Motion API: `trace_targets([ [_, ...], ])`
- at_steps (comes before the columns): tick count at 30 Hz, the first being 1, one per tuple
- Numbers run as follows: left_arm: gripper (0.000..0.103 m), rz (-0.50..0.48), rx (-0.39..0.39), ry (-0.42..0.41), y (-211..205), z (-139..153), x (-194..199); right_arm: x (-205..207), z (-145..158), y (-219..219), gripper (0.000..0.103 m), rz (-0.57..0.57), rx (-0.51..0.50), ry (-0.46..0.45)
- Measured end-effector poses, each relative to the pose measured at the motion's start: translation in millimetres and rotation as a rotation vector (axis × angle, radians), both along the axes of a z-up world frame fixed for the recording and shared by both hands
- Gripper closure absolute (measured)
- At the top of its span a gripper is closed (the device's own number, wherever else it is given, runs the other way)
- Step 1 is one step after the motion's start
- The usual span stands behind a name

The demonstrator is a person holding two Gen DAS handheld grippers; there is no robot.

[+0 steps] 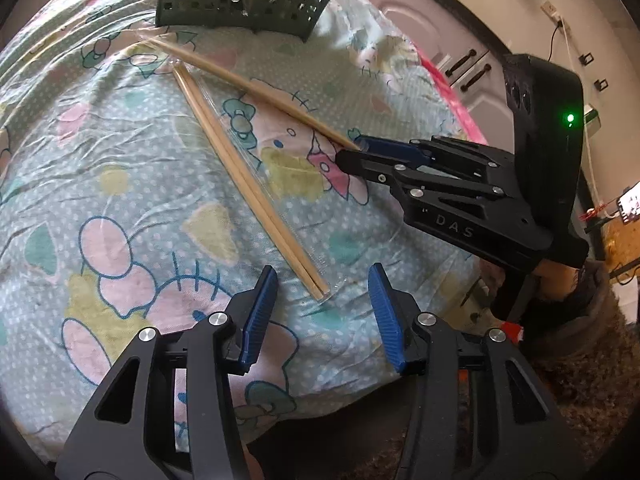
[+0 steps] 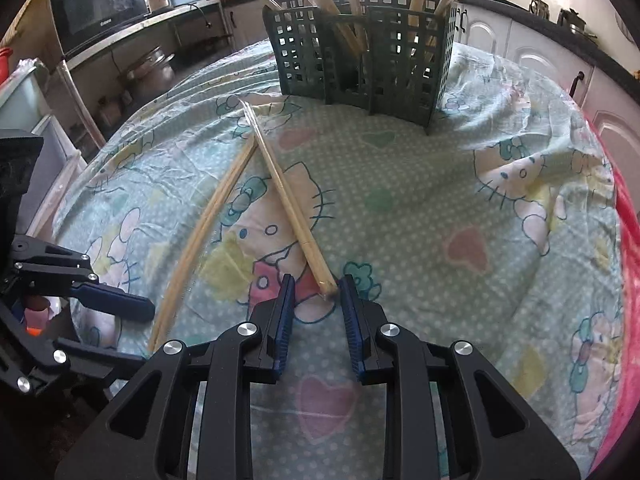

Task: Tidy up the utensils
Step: 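Close the left tool on one chopstick while the right tool closes on the other, then lift the two chopsticks and carry them over the green caddy with both tools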

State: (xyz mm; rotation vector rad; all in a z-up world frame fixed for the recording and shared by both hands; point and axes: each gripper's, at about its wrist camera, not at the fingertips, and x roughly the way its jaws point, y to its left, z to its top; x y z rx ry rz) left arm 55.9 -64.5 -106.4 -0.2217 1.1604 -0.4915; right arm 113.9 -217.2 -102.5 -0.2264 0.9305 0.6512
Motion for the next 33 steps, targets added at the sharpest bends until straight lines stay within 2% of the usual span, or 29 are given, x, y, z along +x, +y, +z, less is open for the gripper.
trace_targets([
  [3,0.064,-0.009,0.037,-0.006,-5,-1,2,-1,-1,1,0.082,0.005,-0.004,-0.012],
  [5,0.064,-0.022,0.072,-0.023,-11,-2,2,1,-1,0,0.089,0.003,-0.005,-0.014],
  [7,0.065,-0.028,0.099,-0.042,-14,-3,2,2,1,-3,0.092,-0.005,0.007,-0.004],
  [11,0.083,-0.026,0.176,-0.084,-17,-4,0,1,8,-6,0.095,-0.009,0.02,-0.015],
  [19,0.096,0.014,0.111,-0.092,9,1,-6,-11,45,-12,0.096,-0.01,0.08,-0.117],
  [26,0.1,0.072,0.153,-0.211,34,36,-13,-27,76,-6,0.097,0.023,0.105,-0.23],
  [33,0.1,0.131,0.18,-0.313,60,69,-19,-38,101,-2,0.097,0.019,0.137,-0.303],
])
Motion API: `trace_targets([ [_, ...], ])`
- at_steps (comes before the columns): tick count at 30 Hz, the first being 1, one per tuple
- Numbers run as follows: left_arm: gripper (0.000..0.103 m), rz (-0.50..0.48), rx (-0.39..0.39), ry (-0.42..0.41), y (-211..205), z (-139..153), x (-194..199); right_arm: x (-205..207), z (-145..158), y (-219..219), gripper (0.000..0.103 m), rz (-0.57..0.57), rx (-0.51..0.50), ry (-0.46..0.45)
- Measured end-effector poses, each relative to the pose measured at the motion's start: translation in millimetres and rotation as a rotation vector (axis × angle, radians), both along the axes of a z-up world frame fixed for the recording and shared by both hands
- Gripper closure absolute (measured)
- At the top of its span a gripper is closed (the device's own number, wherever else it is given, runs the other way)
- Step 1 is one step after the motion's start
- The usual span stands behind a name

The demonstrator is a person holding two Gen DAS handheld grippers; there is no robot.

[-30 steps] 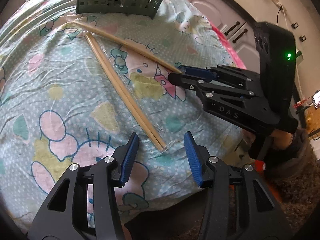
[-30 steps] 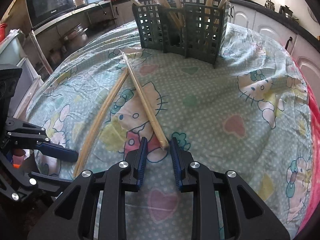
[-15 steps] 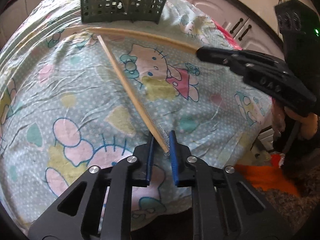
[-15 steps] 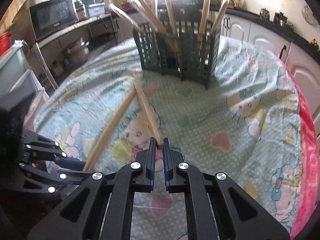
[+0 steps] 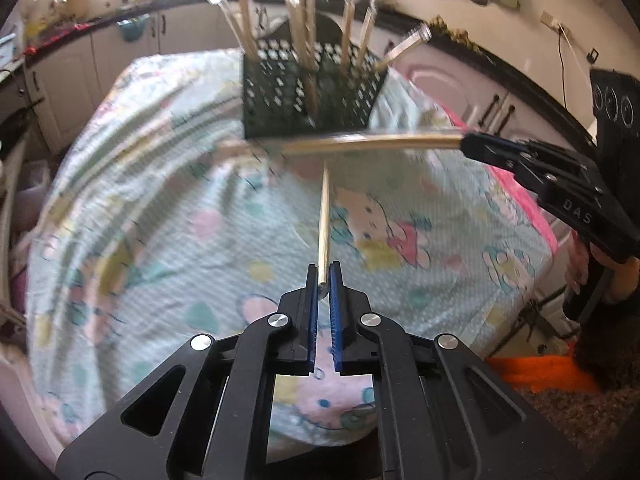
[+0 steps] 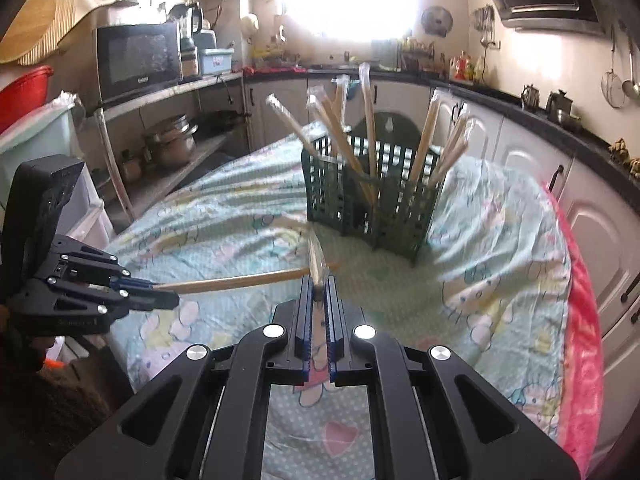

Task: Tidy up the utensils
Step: 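Lift the two chopsticks and carry them over the green caddy with both tools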

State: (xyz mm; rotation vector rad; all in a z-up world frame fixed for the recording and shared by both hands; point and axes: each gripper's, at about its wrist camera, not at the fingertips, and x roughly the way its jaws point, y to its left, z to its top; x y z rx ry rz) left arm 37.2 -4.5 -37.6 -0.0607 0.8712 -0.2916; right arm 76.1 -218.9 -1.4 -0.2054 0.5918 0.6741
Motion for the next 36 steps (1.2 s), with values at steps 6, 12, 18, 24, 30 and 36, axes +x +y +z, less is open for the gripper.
trace_targets([
  [6,0.101,0.036,-0.008,-0.073,18,28,6,-3,25,3,0.097,-0.003,0.027,-0.057],
  [12,0.101,0.043,-0.023,-0.162,28,66,8,-4,52,8,0.097,-0.007,0.038,-0.11],
  [18,0.101,0.028,-0.052,-0.225,29,97,15,-2,73,14,0.097,-0.011,0.042,-0.146],
  [24,0.101,0.015,-0.066,-0.279,23,120,23,1,91,19,0.097,-0.006,0.052,-0.178],
  [30,0.101,0.008,-0.1,-0.318,22,145,32,6,120,19,0.097,-0.001,0.084,-0.215],
  [36,0.101,0.0,-0.125,-0.396,22,187,43,18,160,15,0.097,-0.009,0.124,-0.258],
])
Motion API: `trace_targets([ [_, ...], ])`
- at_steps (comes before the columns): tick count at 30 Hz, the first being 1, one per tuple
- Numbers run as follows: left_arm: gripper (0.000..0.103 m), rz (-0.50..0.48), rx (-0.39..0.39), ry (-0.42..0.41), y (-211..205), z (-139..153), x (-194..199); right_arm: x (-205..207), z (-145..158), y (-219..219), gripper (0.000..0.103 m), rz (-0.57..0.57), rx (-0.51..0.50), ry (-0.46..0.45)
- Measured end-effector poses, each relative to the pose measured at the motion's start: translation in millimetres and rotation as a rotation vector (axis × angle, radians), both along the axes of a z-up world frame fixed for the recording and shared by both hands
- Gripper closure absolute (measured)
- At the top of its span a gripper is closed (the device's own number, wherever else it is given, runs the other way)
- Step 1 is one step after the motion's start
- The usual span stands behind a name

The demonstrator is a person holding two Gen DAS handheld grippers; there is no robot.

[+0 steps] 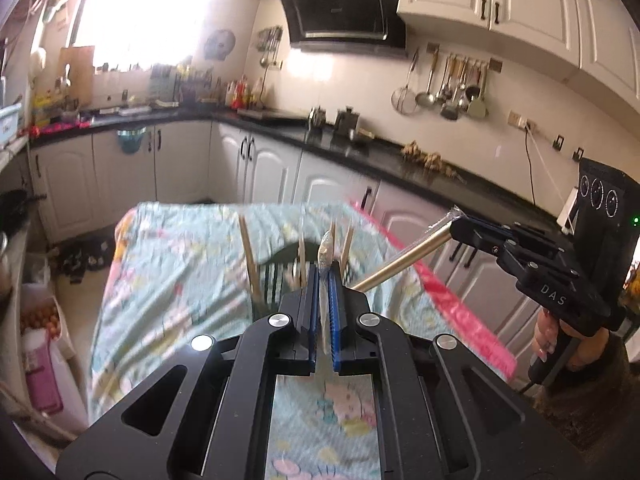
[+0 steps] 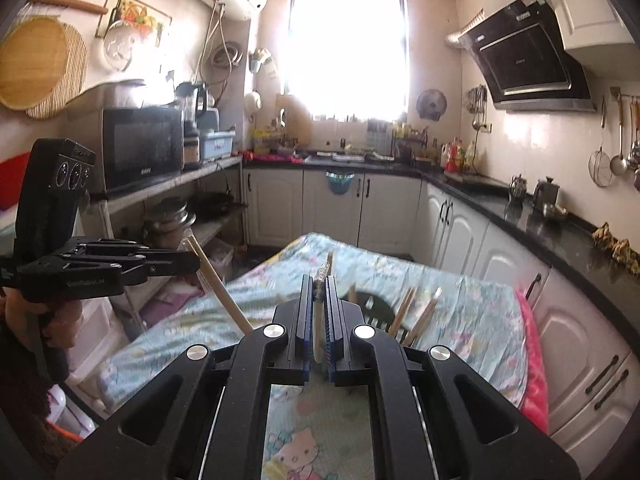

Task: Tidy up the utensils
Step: 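Lift the two chopsticks and carry them over the green caddy with both tools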

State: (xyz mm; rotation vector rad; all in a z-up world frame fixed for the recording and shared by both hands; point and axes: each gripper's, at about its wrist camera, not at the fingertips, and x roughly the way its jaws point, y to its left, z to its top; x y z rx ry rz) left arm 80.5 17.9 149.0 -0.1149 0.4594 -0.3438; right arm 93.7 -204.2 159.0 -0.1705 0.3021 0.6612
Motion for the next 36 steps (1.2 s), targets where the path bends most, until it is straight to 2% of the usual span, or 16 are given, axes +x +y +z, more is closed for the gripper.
trace_targets([
  [10,0.101,0.061,-0.019,-0.119,18,73,28,25,54,-11,0.097,-0.039,0.044,-0.077],
  [15,0.101,0.1,-0.017,-0.145,25,93,50,46,67,-12,0.097,-0.058,0.058,-0.073],
  [23,0.101,0.125,-0.045,-0.106,30,75,81,71,66,-1,0.097,-0.065,0.027,-0.044],
  [36,0.101,0.156,-0.037,-0.058,23,24,114,106,17,25,0.097,-0.073,-0.055,0.077],
])
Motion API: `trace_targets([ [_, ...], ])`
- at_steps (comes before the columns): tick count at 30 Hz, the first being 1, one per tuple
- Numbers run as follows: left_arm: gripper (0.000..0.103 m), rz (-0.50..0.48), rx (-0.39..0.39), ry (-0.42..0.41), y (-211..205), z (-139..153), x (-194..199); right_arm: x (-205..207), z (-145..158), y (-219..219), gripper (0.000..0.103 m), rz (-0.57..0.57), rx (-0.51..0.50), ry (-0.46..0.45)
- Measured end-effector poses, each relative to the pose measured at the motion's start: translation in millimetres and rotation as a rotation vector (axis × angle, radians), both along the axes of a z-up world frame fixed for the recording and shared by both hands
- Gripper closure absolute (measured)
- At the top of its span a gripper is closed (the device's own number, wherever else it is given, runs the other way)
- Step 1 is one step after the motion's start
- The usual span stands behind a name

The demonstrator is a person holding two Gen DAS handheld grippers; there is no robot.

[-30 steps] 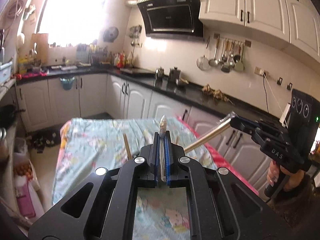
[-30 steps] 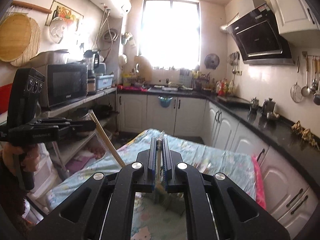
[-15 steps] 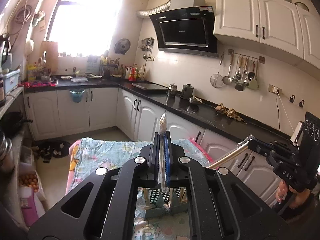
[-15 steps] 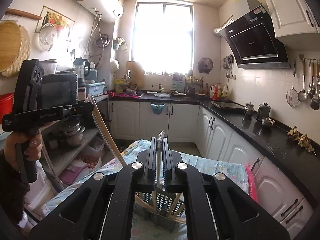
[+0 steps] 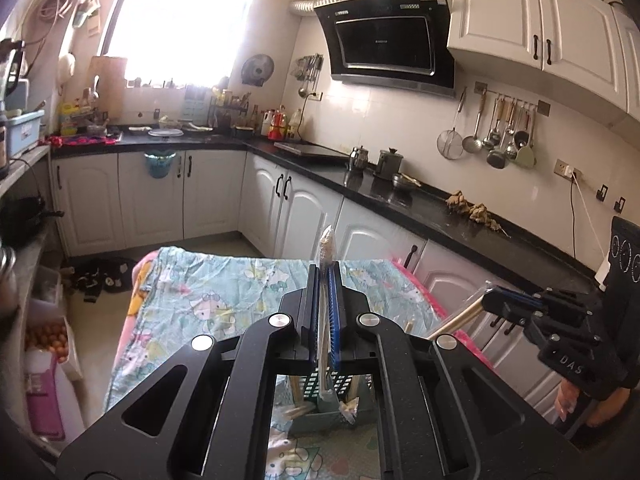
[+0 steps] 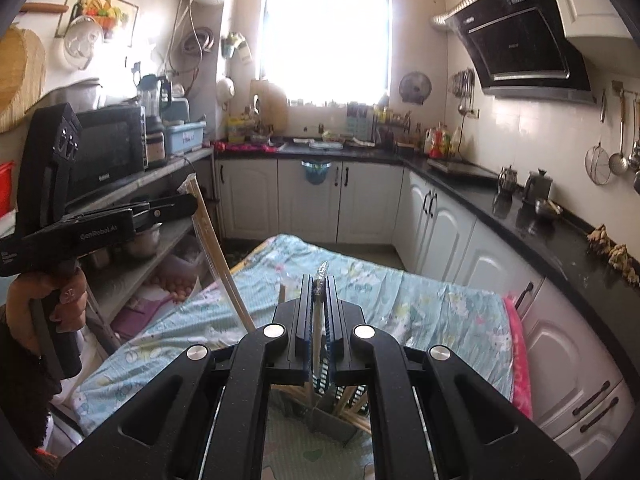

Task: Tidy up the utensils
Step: 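Lift the two chopsticks and carry them over the green caddy with both tools, then lower the chopsticks into the caddy and open both tools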

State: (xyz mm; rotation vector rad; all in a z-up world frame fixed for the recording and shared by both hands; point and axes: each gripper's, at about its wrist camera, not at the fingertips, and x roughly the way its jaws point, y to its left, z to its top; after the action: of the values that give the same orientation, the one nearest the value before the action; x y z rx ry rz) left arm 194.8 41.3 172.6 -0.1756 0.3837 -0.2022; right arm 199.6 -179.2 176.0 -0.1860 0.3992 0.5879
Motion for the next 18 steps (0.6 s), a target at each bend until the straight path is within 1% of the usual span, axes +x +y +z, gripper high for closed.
trace_targets([
  [5,0.101,-0.006,-0.007,0.023,-3,-21,14,15,-21,9,0.097,-0.006,-0.014,0.06],
  [12,0.101,-0.017,-0.008,0.047,-8,-48,31,34,-49,16,0.097,-0.023,-0.003,0.139],
  [14,0.099,-0.02,-0.018,0.058,-6,-55,35,38,-55,17,0.097,-0.032,0.006,0.162],
  [15,0.093,-0.018,-0.021,0.071,-5,-58,36,39,-57,16,0.096,-0.034,0.008,0.168],
  [16,0.089,-0.014,-0.024,0.078,-3,-59,37,39,-59,16,0.096,-0.038,0.01,0.171],
  [17,0.08,-0.013,-0.027,0.081,-2,-60,37,38,-60,16,0.084,-0.04,0.015,0.172],
  [18,0.073,-0.016,-0.029,0.081,-1,-60,37,38,-61,14,0.073,-0.043,0.021,0.17],
])
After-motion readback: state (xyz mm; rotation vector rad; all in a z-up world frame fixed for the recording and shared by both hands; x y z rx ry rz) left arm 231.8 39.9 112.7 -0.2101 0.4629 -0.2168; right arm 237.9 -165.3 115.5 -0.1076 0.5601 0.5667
